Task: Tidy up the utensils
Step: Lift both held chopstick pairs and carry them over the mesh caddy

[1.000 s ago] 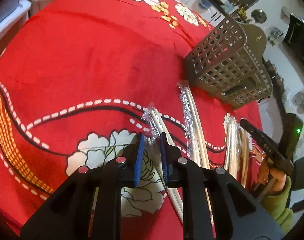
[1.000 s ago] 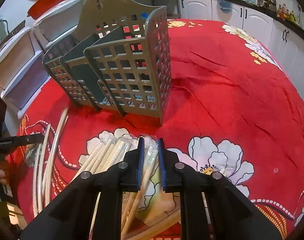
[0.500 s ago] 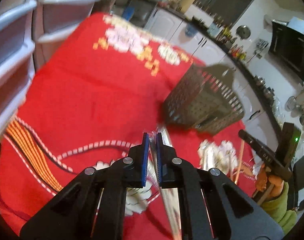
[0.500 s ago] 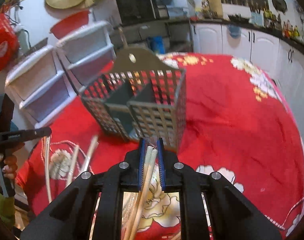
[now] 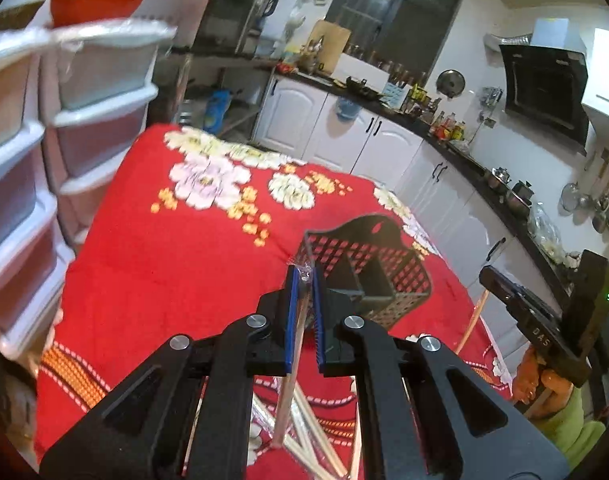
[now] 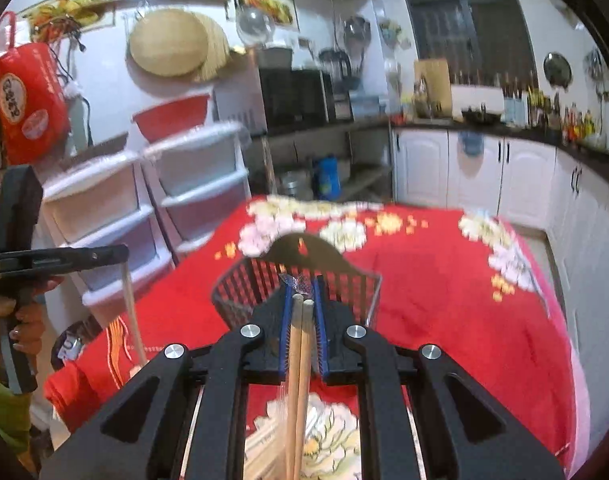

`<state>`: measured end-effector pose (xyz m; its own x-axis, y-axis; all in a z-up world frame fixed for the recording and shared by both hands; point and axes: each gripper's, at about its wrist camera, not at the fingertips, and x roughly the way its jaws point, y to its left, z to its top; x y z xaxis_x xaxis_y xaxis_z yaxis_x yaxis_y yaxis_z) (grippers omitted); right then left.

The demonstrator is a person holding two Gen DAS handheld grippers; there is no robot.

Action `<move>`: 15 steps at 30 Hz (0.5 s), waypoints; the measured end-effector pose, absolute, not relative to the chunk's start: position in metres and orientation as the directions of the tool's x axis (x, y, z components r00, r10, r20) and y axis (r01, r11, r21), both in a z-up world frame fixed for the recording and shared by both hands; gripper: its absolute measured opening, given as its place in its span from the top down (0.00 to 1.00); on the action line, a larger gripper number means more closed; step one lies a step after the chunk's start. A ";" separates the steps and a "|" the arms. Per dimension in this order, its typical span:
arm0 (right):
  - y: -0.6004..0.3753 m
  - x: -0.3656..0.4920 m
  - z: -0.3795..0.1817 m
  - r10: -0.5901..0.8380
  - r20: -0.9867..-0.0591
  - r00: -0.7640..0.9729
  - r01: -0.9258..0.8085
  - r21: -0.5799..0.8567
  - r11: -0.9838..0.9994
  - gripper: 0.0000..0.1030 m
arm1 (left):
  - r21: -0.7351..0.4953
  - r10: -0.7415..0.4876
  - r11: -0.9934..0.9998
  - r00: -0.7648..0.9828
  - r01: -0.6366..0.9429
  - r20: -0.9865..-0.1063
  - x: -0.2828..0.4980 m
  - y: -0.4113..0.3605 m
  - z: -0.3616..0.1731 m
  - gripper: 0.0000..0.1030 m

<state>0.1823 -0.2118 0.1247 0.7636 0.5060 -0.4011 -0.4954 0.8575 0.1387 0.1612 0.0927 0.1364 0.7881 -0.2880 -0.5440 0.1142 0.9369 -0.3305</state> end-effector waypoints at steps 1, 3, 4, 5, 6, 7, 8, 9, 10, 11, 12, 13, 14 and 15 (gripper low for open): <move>-0.212 0.182 0.128 0.509 -0.390 0.767 -0.498 0.138 0.856 0.90 | -0.323 -0.289 0.938 0.792 0.123 -0.538 0.163 0.089 0.141 0.98; -0.213 0.181 0.137 0.512 -0.370 0.775 -0.500 0.137 0.855 0.90 | -0.311 -0.291 0.940 0.799 0.138 -0.527 0.165 0.085 0.148 0.98; -0.213 0.181 0.141 0.514 -0.359 0.779 -0.501 0.137 0.854 0.90 | -0.303 -0.292 0.942 0.802 0.146 -0.521 0.167 0.082 0.152 0.98; -0.212 0.181 0.144 0.513 -0.352 0.783 -0.500 0.137 0.855 0.90 | -0.297 -0.294 0.942 0.805 0.154 -0.515 0.166 0.079 0.157 0.98; -0.213 0.181 0.148 0.514 -0.340 0.787 -0.500 0.136 0.855 0.90 | -0.290 -0.294 0.944 0.809 0.161 -0.508 0.167 0.077 0.161 0.98; -0.213 0.180 0.151 0.517 -0.331 0.789 -0.503 0.133 0.854 0.90 | -0.278 -0.292 0.946 0.817 0.169 -0.497 0.166 0.074 0.167 0.98; -0.214 0.179 0.155 0.516 -0.321 0.794 -0.502 0.131 0.855 0.90 | -0.267 -0.290 0.947 0.823 0.176 -0.488 0.167 0.071 0.173 0.98; -0.214 0.180 0.159 0.510 -0.309 0.803 -0.497 0.127 0.858 0.90 | -0.263 -0.292 0.947 0.828 0.182 -0.478 0.166 0.069 0.178 0.98; -0.214 0.180 0.163 0.510 -0.299 0.807 -0.498 0.123 0.859 0.90 | -0.260 -0.293 0.947 0.833 0.186 -0.470 0.166 0.068 0.182 0.98; -0.214 0.181 0.167 0.509 -0.288 0.811 -0.496 0.122 0.860 0.90 | -0.258 -0.295 0.947 0.836 0.192 -0.462 0.167 0.066 0.188 0.98; -0.214 0.182 0.170 0.507 -0.281 0.815 -0.494 0.122 0.861 0.90 | -0.255 -0.299 0.946 0.841 0.199 -0.450 0.168 0.063 0.196 0.98; -0.214 0.183 0.176 0.507 -0.269 0.819 -0.494 0.118 0.861 0.90 | -0.251 -0.298 0.946 0.847 0.203 -0.441 0.170 0.062 0.200 0.98; -0.214 0.184 0.181 0.504 -0.257 0.824 -0.492 0.114 0.863 0.90 | -0.246 -0.298 0.947 0.853 0.208 -0.429 0.170 0.061 0.207 0.98; -0.214 0.185 0.184 0.500 -0.248 0.830 -0.488 0.110 0.866 0.90 | -0.239 -0.297 0.948 0.858 0.212 -0.418 0.170 0.059 0.212 0.98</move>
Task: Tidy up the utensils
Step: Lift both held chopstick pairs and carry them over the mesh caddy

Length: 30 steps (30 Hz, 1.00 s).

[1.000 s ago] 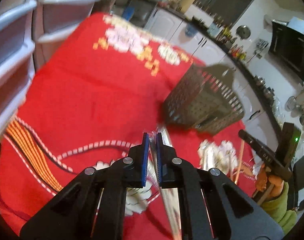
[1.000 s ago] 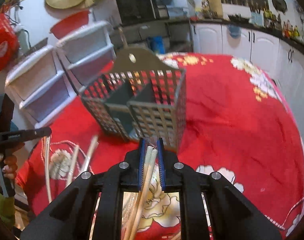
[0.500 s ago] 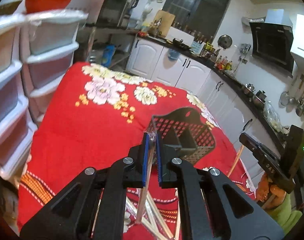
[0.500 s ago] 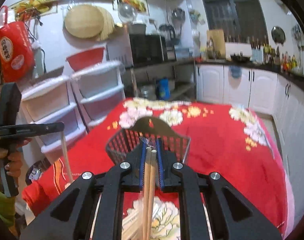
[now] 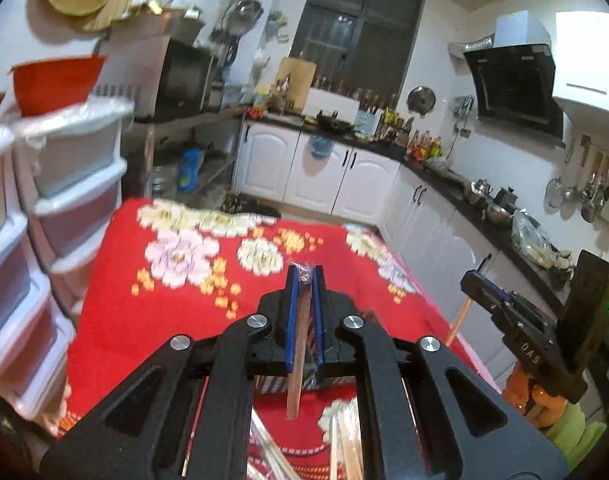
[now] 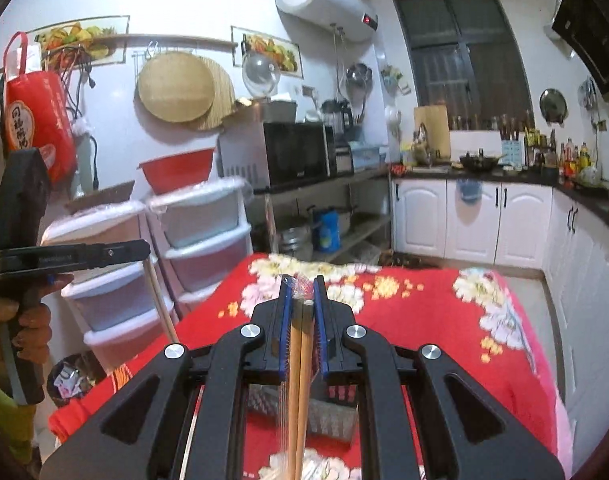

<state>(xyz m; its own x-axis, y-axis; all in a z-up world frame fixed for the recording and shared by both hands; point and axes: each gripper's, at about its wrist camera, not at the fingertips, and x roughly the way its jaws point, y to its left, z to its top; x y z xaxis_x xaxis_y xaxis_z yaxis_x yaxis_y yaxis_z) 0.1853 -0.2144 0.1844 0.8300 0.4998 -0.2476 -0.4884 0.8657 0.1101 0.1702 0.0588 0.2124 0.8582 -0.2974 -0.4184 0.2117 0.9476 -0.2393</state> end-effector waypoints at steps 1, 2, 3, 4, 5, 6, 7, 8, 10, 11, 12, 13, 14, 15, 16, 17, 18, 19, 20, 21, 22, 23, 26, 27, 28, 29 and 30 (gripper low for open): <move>-0.214 0.186 0.190 0.496 -0.236 0.835 -0.486 0.105 0.868 0.90 | -0.228 -0.293 0.950 0.866 0.215 -0.405 0.171 0.056 0.220 0.98; -0.214 0.188 0.195 0.496 -0.222 0.840 -0.485 0.104 0.868 0.90 | -0.220 -0.292 0.951 0.871 0.218 -0.395 0.172 0.054 0.225 0.98; -0.214 0.189 0.199 0.494 -0.213 0.843 -0.483 0.103 0.870 0.90 | -0.212 -0.289 0.952 0.877 0.221 -0.384 0.174 0.052 0.232 0.98; -0.215 0.191 0.203 0.490 -0.203 0.847 -0.480 0.101 0.871 0.90 | -0.209 -0.288 0.952 0.880 0.222 -0.377 0.175 0.051 0.237 0.98; -0.215 0.194 0.208 0.486 -0.190 0.853 -0.476 0.099 0.874 0.90 | -0.208 -0.289 0.952 0.883 0.224 -0.370 0.176 0.050 0.242 0.98; -0.215 0.196 0.211 0.482 -0.181 0.857 -0.471 0.101 0.876 0.90 | -0.207 -0.288 0.952 0.885 0.225 -0.366 0.179 0.049 0.246 0.98; -0.216 0.198 0.215 0.479 -0.172 0.861 -0.468 0.105 0.878 0.90 | -0.206 -0.288 0.952 0.885 0.225 -0.366 0.183 0.047 0.251 0.98; -0.216 0.201 0.219 0.477 -0.163 0.863 -0.465 0.108 0.878 0.90 | -0.205 -0.290 0.952 0.884 0.227 -0.366 0.188 0.046 0.254 0.98; -0.215 0.205 0.224 0.476 -0.149 0.867 -0.464 0.112 0.879 0.90 | -0.200 -0.283 0.954 0.886 0.222 -0.366 0.197 0.042 0.258 0.98; -0.215 0.208 0.227 0.475 -0.137 0.869 -0.463 0.112 0.879 0.90 | -0.198 -0.280 0.955 0.887 0.220 -0.366 0.202 0.040 0.259 0.98; -0.213 0.209 0.228 0.473 -0.130 0.871 -0.462 0.110 0.880 0.90 | -0.198 -0.279 0.956 0.888 0.218 -0.367 0.207 0.039 0.260 0.98; -0.213 0.211 0.230 0.469 -0.120 0.875 -0.458 0.107 0.882 0.90 | -0.197 -0.278 0.956 0.888 0.218 -0.366 0.209 0.037 0.261 0.98; -0.212 0.214 0.232 0.466 -0.112 0.878 -0.456 0.104 0.884 0.90 | -0.196 -0.277 0.956 0.889 0.218 -0.365 0.213 0.036 0.261 0.98; -0.211 0.217 0.233 0.464 -0.103 0.880 -0.454 0.102 0.885 0.90 | -0.196 -0.276 0.956 0.890 0.217 -0.364 0.216 0.034 0.260 0.98; -0.211 0.219 0.234 0.461 -0.099 0.882 -0.452 0.101 0.886 0.90 | -0.199 -0.279 0.955 0.889 0.218 -0.364 0.220 0.033 0.258 0.98; -0.210 0.222 0.234 0.457 -0.095 0.884 -0.449 0.097 0.888 0.90 | -0.203 -0.281 0.954 0.888 0.219 -0.365 0.224 0.032 0.256 0.98; -0.209 0.225 0.234 0.454 -0.092 0.886 -0.446 0.095 0.890 0.90 | -0.205 -0.282 0.954 0.887 0.218 -0.365 0.227 0.031 0.255 0.98; -0.208 0.228 0.233 0.450 -0.087 0.889 -0.442 0.091 0.892 0.90 | -0.205 -0.282 0.954 0.887 0.218 -0.365 0.230 0.029 0.252 0.98; -0.207 0.230 0.232 0.447 -0.084 0.891 -0.440 0.088 0.894 0.90 | -0.205 -0.281 0.954 0.887 0.218 -0.366 0.232 0.028 0.249 0.98; -0.205 0.234 0.231 0.443 -0.081 0.893 -0.437 0.081 0.896 0.90 | -0.208 -0.282 0.954 0.885 0.217 -0.370 0.235 0.027 0.244 0.98; -0.204 0.236 0.229 0.439 -0.080 0.895 -0.434 0.075 0.898 0.90 | -0.208 -0.282 0.954 0.884 0.216 -0.372 0.237 0.027 0.241 0.98; -0.203 0.238 0.226 0.437 -0.080 0.896 -0.432 0.070 0.899 0.90 | -0.205 -0.277 0.955 0.885 0.212 -0.374 0.239 0.026 0.237 0.98; -0.201 0.247 0.214 0.424 -0.088 0.901 -0.420 0.059 0.905 0.90 | -0.198 -0.265 0.959 0.887 0.203 -0.377 0.245 0.026 0.228 0.98; -0.200 0.249 0.212 0.421 -0.091 0.903 -0.417 0.059 0.907 0.90 | -0.200 -0.266 0.959 0.886 0.202 -0.381 0.246 0.026 0.223 0.98; -0.199 0.252 0.208 0.415 -0.095 0.905 -0.411 0.059 0.910 0.90 | -0.200 -0.265 0.959 0.885 0.200 -0.383 0.247 0.027 0.220 0.98; -0.198 0.256 0.203 0.410 -0.101 0.907 -0.406 0.058 0.912 0.90 | -0.200 -0.264 0.959 0.884 0.199 -0.385 0.248 0.027 0.217 0.98; -0.197 0.257 0.201 0.406 -0.104 0.908 -0.402 0.057 0.914 0.90 | -0.201 -0.264 0.959 0.884 0.198 -0.386 0.249 0.028 0.214 0.98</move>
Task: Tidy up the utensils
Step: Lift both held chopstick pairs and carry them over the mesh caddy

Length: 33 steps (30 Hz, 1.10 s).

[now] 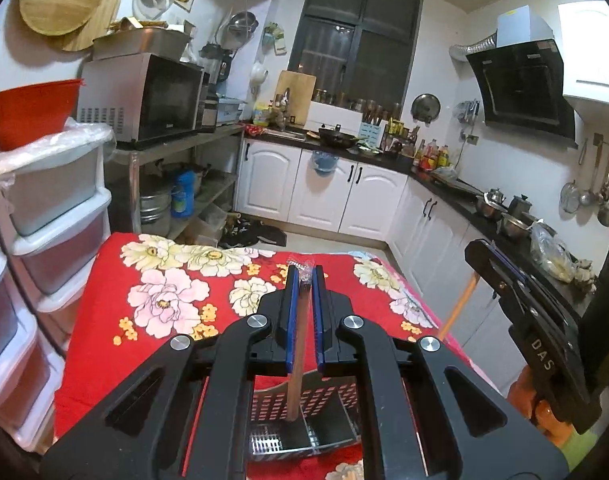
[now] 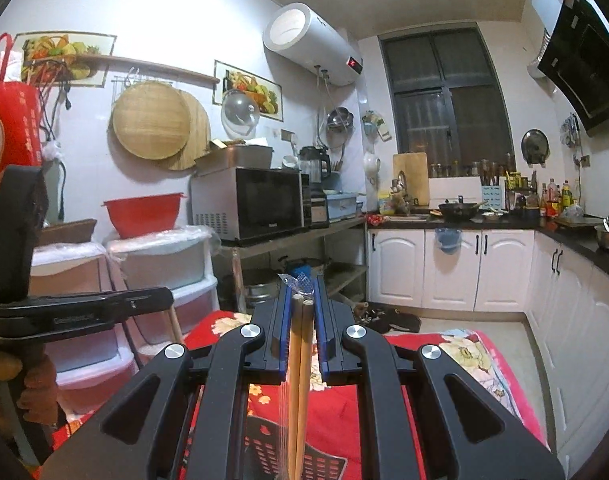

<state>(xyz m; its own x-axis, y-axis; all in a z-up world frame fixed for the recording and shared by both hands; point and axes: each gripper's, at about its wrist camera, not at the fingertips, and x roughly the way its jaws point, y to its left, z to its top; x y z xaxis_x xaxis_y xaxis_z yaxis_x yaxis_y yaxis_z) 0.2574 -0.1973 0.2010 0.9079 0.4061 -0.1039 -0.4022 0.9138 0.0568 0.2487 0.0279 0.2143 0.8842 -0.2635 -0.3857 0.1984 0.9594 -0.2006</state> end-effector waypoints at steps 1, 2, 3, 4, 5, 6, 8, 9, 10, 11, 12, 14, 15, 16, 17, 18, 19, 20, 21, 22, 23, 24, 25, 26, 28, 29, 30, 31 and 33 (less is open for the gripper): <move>-0.197 0.260 0.197 0.399 -0.110 0.910 -0.395 0.055 0.917 0.90 | -0.200 -0.262 0.960 0.884 0.197 -0.387 0.249 0.028 0.210 0.98; -0.197 0.264 0.191 0.395 -0.118 0.911 -0.391 0.056 0.918 0.90 | -0.200 -0.261 0.960 0.883 0.196 -0.389 0.250 0.029 0.207 0.98; -0.196 0.266 0.188 0.396 -0.125 0.910 -0.391 0.060 0.918 0.90 | -0.199 -0.262 0.960 0.883 0.197 -0.390 0.250 0.028 0.204 0.98; -0.196 0.269 0.183 0.394 -0.135 0.909 -0.388 0.065 0.919 0.90 | -0.197 -0.260 0.961 0.882 0.195 -0.393 0.251 0.028 0.200 0.98; -0.195 0.272 0.178 0.392 -0.144 0.908 -0.386 0.069 0.920 0.90 | -0.198 -0.260 0.961 0.881 0.195 -0.396 0.252 0.029 0.196 0.98; -0.195 0.273 0.174 0.394 -0.150 0.907 -0.387 0.071 0.919 0.90 | -0.203 -0.262 0.960 0.878 0.194 -0.401 0.253 0.029 0.191 0.98; -0.194 0.276 0.165 0.395 -0.156 0.905 -0.388 0.074 0.919 0.90 | -0.211 -0.265 0.958 0.872 0.192 -0.411 0.255 0.029 0.183 0.98; -0.194 0.277 0.159 0.395 -0.160 0.904 -0.388 0.077 0.918 0.90 | -0.213 -0.264 0.959 0.870 0.189 -0.417 0.255 0.030 0.177 0.98; -0.194 0.278 0.155 0.396 -0.164 0.903 -0.388 0.082 0.918 0.90 | -0.215 -0.264 0.958 0.868 0.188 -0.420 0.257 0.031 0.174 0.98; -0.193 0.279 0.151 0.397 -0.170 0.902 -0.387 0.089 0.918 0.90 | -0.218 -0.265 0.958 0.866 0.186 -0.424 0.257 0.032 0.170 0.98; -0.193 0.281 0.146 0.396 -0.177 0.901 -0.385 0.097 0.918 0.90 | -0.220 -0.264 0.958 0.864 0.184 -0.428 0.258 0.033 0.167 0.98; -0.193 0.283 0.139 0.397 -0.183 0.899 -0.382 0.109 0.917 0.90 | -0.227 -0.263 0.957 0.862 0.178 -0.432 0.259 0.036 0.160 0.98; -0.193 0.284 0.135 0.397 -0.187 0.899 -0.381 0.117 0.917 0.90 | -0.230 -0.262 0.957 0.862 0.175 -0.433 0.259 0.037 0.156 0.98; -0.193 0.285 0.131 0.395 -0.191 0.898 -0.378 0.122 0.918 0.90 | -0.230 -0.260 0.958 0.863 0.172 -0.434 0.258 0.039 0.152 0.98; -0.193 0.286 0.127 0.394 -0.196 0.898 -0.375 0.128 0.918 0.90 | -0.229 -0.257 0.958 0.863 0.171 -0.435 0.258 0.039 0.149 0.98; -0.193 0.286 0.125 0.395 -0.200 0.896 -0.375 0.132 0.918 0.90 | -0.226 -0.255 0.959 0.864 0.169 -0.434 0.257 0.040 0.146 0.98; -0.193 0.287 0.122 0.394 -0.206 0.895 -0.373 0.137 0.918 0.90 | -0.222 -0.251 0.961 0.865 0.168 -0.435 0.256 0.040 0.143 0.98; -0.193 0.287 0.119 0.393 -0.212 0.895 -0.370 0.142 0.918 0.90 | -0.221 -0.249 0.961 0.865 0.166 -0.436 0.255 0.041 0.141 0.98; -0.193 0.287 0.118 0.394 -0.216 0.893 -0.370 0.145 0.918 0.90 | -0.220 -0.247 0.962 0.865 0.164 -0.436 0.254 0.042 0.138 0.98; -0.194 0.286 0.115 0.395 -0.220 0.892 -0.369 0.150 0.917 0.90 | -0.219 -0.246 0.962 0.865 0.162 -0.437 0.253 0.042 0.137 0.98; -0.195 0.285 0.114 0.395 -0.221 0.892 -0.368 0.154 0.917 0.90 | -0.217 -0.244 0.963 0.865 0.162 -0.438 0.253 0.043 0.135 0.98; -0.195 0.284 0.112 0.396 -0.225 0.891 -0.367 0.160 0.917 0.89 | -0.215 -0.242 0.963 0.866 0.161 -0.437 0.252 0.043 0.134 0.98; -0.197 0.283 0.111 0.396 -0.228 0.890 -0.365 0.164 0.916 0.89 | -0.211 -0.239 0.964 0.867 0.160 -0.436 0.250 0.043 0.133 0.98; -0.198 0.282 0.110 0.395 -0.232 0.889 -0.364 0.167 0.917 0.89 | -0.207 -0.237 0.965 0.868 0.160 -0.436 0.249 0.043 0.133 0.98; -0.200 0.280 0.108 0.391 -0.240 0.889 -0.359 0.168 0.918 0.89 | -0.209 -0.238 0.965 0.867 0.160 -0.438 0.248 0.044 0.131 0.98; -0.201 0.279 0.107 0.389 -0.246 0.888 -0.356 0.169 0.919 0.89 | -0.211 -0.240 0.964 0.865 0.160 -0.441 0.247 0.045 0.131 0.98; -0.202 0.279 0.106 0.388 -0.251 0.887 -0.354 0.172 0.919 0.89 | -0.211 -0.240 0.964 0.864 0.160 -0.442 0.247 0.045 0.130 0.98; -0.203 0.278 0.105 0.387 -0.257 0.886 -0.351 0.177 0.920 0.89 | -0.210 -0.238 0.965 0.864 0.158 -0.444 0.246 0.046 0.130 0.98; -0.206 0.276 0.105 0.384 -0.264 0.885 -0.346 0.180 0.921 0.89 | -0.210 -0.237 0.965 0.863 0.156 -0.447 0.245 0.047 0.128 0.98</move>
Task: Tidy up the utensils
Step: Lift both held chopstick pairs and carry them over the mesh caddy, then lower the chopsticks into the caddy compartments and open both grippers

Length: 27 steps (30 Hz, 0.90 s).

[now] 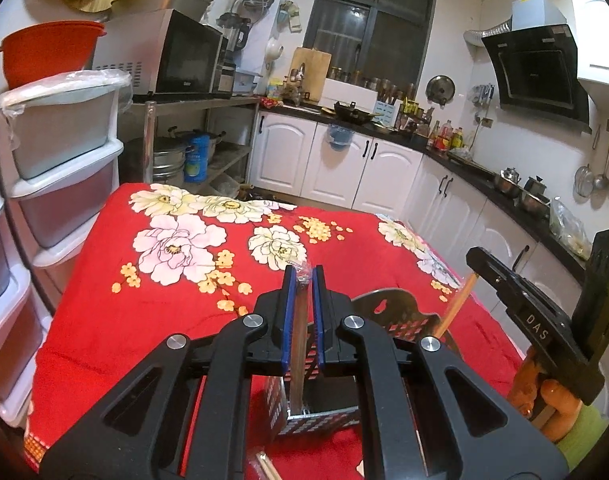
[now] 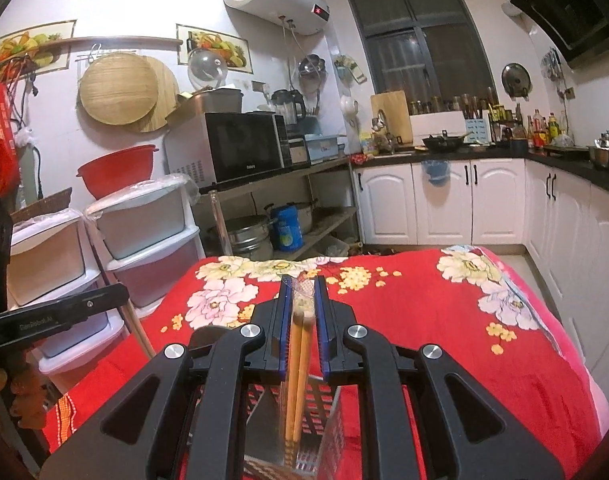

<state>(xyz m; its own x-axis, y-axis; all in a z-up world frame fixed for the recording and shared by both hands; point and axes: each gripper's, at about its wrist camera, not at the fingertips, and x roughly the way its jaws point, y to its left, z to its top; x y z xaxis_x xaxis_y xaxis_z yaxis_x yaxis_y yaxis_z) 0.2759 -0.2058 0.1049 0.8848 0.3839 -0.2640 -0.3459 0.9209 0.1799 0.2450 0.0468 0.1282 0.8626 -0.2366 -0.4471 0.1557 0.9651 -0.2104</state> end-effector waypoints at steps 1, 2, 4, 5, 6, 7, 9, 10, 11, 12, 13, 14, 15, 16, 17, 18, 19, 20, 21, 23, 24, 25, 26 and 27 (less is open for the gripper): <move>-0.207 0.274 0.105 0.382 -0.266 0.885 -0.344 0.177 0.922 0.89 | -0.211 -0.235 0.965 0.862 0.154 -0.448 0.244 0.048 0.127 0.98; -0.207 0.273 0.105 0.380 -0.267 0.886 -0.344 0.175 0.923 0.89 | -0.211 -0.233 0.966 0.863 0.151 -0.448 0.242 0.049 0.127 0.98; -0.210 0.270 0.105 0.380 -0.271 0.885 -0.344 0.171 0.923 0.88 | -0.215 -0.230 0.966 0.863 0.145 -0.450 0.239 0.052 0.127 0.98; -0.211 0.269 0.105 0.377 -0.272 0.886 -0.341 0.171 0.925 0.87 | -0.217 -0.228 0.966 0.863 0.142 -0.451 0.238 0.052 0.127 0.98; -0.213 0.267 0.104 0.375 -0.277 0.885 -0.338 0.173 0.925 0.86 | -0.218 -0.227 0.966 0.862 0.139 -0.453 0.237 0.053 0.126 0.98; -0.214 0.266 0.104 0.375 -0.280 0.884 -0.337 0.175 0.925 0.84 | -0.219 -0.225 0.966 0.862 0.137 -0.454 0.236 0.054 0.126 0.97; -0.217 0.264 0.104 0.374 -0.290 0.881 -0.334 0.180 0.925 0.81 | -0.222 -0.224 0.966 0.861 0.133 -0.457 0.234 0.055 0.125 0.95; -0.218 0.262 0.103 0.373 -0.294 0.880 -0.332 0.182 0.926 0.80 | -0.227 -0.226 0.965 0.860 0.133 -0.458 0.233 0.056 0.124 0.93; -0.219 0.260 0.102 0.373 -0.297 0.879 -0.331 0.183 0.926 0.78 | -0.229 -0.226 0.965 0.859 0.132 -0.460 0.231 0.057 0.124 0.90; -0.221 0.259 0.102 0.374 -0.300 0.878 -0.332 0.183 0.925 0.76 | -0.229 -0.226 0.965 0.858 0.131 -0.461 0.230 0.057 0.123 0.88; -0.222 0.258 0.101 0.375 -0.303 0.876 -0.332 0.183 0.925 0.75 | -0.228 -0.224 0.965 0.858 0.129 -0.463 0.228 0.058 0.122 0.85; -0.223 0.255 0.101 0.374 -0.306 0.875 -0.332 0.182 0.926 0.73 | -0.229 -0.224 0.965 0.857 0.128 -0.465 0.227 0.058 0.121 0.83; -0.223 0.254 0.100 0.374 -0.309 0.875 -0.331 0.182 0.926 0.72 | -0.232 -0.225 0.964 0.855 0.127 -0.467 0.226 0.059 0.120 0.81; -0.224 0.253 0.100 0.375 -0.312 0.873 -0.331 0.184 0.925 0.71 | -0.237 -0.227 0.963 0.853 0.126 -0.470 0.223 0.060 0.119 0.80; -0.225 0.251 0.099 0.375 -0.317 0.871 -0.331 0.185 0.925 0.71 | -0.240 -0.228 0.963 0.852 0.125 -0.471 0.222 0.060 0.118 0.78; -0.225 0.249 0.098 0.375 -0.320 0.870 -0.331 0.185 0.925 0.71 | -0.241 -0.228 0.963 0.852 0.125 -0.472 0.220 0.060 0.117 0.76; -0.226 0.247 0.097 0.375 -0.323 0.869 -0.331 0.184 0.925 0.70 | -0.241 -0.227 0.963 0.852 0.124 -0.472 0.218 0.061 0.116 0.73; -0.227 0.245 0.097 0.376 -0.325 0.868 -0.332 0.184 0.925 0.69 | -0.240 -0.227 0.963 0.852 0.123 -0.472 0.216 0.062 0.116 0.69; -0.227 0.243 0.096 0.376 -0.329 0.866 -0.332 0.183 0.925 0.68 | -0.240 -0.226 0.963 0.852 0.122 -0.472 0.215 0.062 0.115 0.68; -0.229 0.238 0.094 0.375 -0.338 0.863 -0.332 0.181 0.926 0.66 | -0.237 -0.220 0.964 0.854 0.118 -0.471 0.210 0.062 0.114 0.62; -0.230 0.237 0.093 0.375 -0.341 0.862 -0.331 0.182 0.926 0.66 | -0.231 -0.216 0.966 0.857 0.117 -0.469 0.207 0.062 0.114 0.60; -0.230 0.235 0.093 0.375 -0.344 0.861 -0.331 0.181 0.926 0.65 | -0.228 -0.213 0.967 0.858 0.116 -0.467 0.205 0.062 0.113 0.55; -0.231 0.232 0.091 0.375 -0.347 0.860 -0.332 0.180 0.926 0.64 | -0.224 -0.210 0.968 0.860 0.115 -0.466 0.202 0.062 0.112 0.52; -0.232 0.230 0.091 0.375 -0.349 0.859 -0.332 0.179 0.926 0.63 | -0.222 -0.208 0.968 0.860 0.114 -0.466 0.200 0.061 0.112 0.50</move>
